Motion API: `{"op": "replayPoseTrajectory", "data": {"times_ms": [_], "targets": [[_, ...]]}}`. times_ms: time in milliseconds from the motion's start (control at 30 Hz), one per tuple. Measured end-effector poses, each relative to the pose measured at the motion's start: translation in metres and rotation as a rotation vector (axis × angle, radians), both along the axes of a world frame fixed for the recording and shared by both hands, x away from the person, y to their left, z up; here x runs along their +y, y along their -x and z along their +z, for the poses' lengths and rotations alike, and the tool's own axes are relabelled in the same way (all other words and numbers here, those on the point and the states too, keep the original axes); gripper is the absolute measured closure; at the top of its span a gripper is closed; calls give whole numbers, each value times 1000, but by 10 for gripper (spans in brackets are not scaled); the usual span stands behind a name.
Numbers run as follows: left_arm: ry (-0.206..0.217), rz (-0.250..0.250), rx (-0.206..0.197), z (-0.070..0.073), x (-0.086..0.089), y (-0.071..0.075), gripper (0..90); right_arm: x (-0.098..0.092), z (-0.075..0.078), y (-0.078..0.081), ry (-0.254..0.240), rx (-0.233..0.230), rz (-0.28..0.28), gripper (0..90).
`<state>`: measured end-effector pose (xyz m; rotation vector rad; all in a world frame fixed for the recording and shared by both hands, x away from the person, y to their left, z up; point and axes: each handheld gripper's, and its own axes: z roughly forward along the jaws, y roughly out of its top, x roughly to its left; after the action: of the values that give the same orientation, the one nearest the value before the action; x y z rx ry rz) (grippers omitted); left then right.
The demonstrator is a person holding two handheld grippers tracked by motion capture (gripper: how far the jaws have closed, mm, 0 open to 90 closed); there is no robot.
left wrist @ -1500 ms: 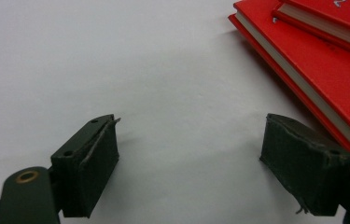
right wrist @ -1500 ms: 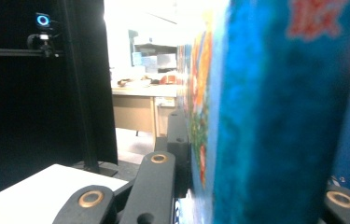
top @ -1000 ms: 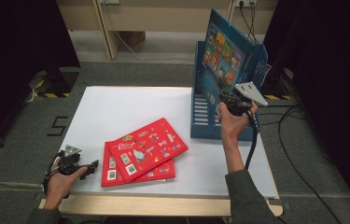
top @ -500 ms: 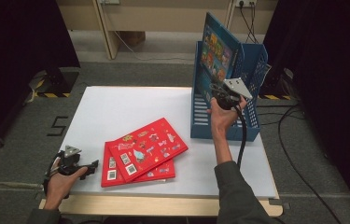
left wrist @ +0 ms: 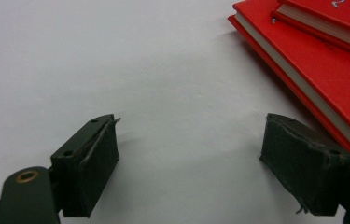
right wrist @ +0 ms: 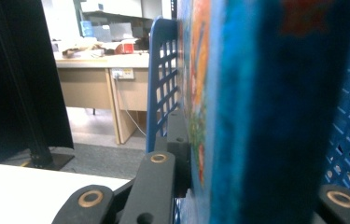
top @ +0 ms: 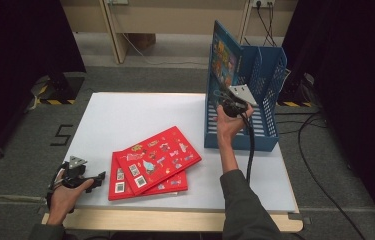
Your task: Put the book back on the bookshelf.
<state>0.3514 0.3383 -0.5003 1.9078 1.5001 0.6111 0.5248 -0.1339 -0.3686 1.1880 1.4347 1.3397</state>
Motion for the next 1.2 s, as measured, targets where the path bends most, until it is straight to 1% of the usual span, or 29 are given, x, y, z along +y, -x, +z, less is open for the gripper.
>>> {"op": "replayPoseTrajectory", "data": {"times_ms": [100, 200, 233, 300, 400, 467, 700, 800, 833, 867, 967, 1033, 1100, 1167, 1200], "targets": [[-1, -3, 2, 0, 0, 0, 174, 3, -4, -2, 3, 7, -15, 824], [-1, -3, 2, 0, 0, 0, 174, 5, -10, -5, -7, 32, -25, 822], [0, -3, 3, 0, 0, 0, 174, 6, -11, -5, -11, 29, -25, 822], [-1, 0, 2, 0, 0, 0, 174, 7, -13, -5, -4, 27, -25, 821], [-1, 0, 2, 0, 0, 0, 175, 7, -14, -5, 4, 49, -16, 818], [-3, 0, 3, 0, 0, 0, 174, 7, -15, -4, -2, 58, -15, 815], [-2, 0, 3, 0, 0, 0, 174, 10, -20, -1, 17, 96, -2, 798], [-4, 1, 3, 0, 0, 0, 174, 11, -22, 0, 6, 105, 13, 777], [-3, 1, 1, 0, 0, 0, 174, 12, -21, 1, 3, 87, 16, 766], [-2, 1, 2, 0, 0, 0, 174, 14, -17, 2, 29, 88, 17, 760], [-4, 1, 3, 0, 0, 1, 175, 17, -14, 6, 74, 101, 18, 759], [-1, 0, 2, 0, 0, 1, 174, 16, -14, 8, 59, 105, 21, 749], [-2, 1, 3, 0, 0, 1, 174, 16, -13, 11, 55, 102, 34, 731], [-2, 2, 1, 0, 0, 1, 175, 17, -9, 15, 75, 103, 57, 697], [-1, 0, 4, 0, 0, 1, 174, 17, -8, 17, 78, 95, 61, 694]]}}
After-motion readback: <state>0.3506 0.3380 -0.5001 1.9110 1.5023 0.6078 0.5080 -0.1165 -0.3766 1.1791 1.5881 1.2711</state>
